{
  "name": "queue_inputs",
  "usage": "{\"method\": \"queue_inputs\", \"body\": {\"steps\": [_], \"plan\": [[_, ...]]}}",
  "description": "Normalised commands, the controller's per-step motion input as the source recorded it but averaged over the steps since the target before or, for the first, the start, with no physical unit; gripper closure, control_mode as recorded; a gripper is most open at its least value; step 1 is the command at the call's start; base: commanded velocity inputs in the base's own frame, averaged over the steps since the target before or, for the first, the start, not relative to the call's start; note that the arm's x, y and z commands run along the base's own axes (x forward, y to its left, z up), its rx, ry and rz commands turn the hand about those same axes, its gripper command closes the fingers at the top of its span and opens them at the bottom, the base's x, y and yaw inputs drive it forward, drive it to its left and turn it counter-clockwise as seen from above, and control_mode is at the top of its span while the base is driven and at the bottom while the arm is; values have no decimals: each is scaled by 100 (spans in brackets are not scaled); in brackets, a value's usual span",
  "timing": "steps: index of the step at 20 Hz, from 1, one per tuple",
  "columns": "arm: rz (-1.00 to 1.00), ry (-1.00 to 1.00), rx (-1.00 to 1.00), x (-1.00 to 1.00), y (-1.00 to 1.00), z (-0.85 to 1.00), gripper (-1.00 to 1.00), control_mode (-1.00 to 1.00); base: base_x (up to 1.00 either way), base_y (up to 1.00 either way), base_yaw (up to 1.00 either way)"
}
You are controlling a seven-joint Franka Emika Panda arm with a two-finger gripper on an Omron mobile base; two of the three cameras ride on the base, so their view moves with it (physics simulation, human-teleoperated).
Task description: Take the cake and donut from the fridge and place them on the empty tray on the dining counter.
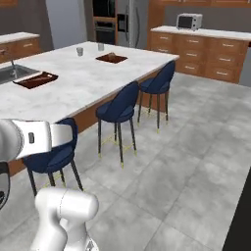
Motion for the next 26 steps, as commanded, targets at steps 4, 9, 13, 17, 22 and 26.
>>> {"method": "queue_inputs", "body": {"steps": [4, 9, 13, 17, 22, 26], "plan": [[0, 0, 0, 0, 0, 0, -100, 100, 24, -33, -86], [0, 0, 0, 0, 0, 0, -100, 100, 100, 15, -57], [0, 0, 0, 0, 0, 0, -100, 100, 100, 19, -32], [0, 0, 0, 0, 0, 0, -100, 100, 100, 15, -14], [0, 0, 0, 0, 0, 0, -100, 100, 100, 0, -2], [0, 0, 0, 0, 0, 0, -100, 100, 100, 0, 0]]}}
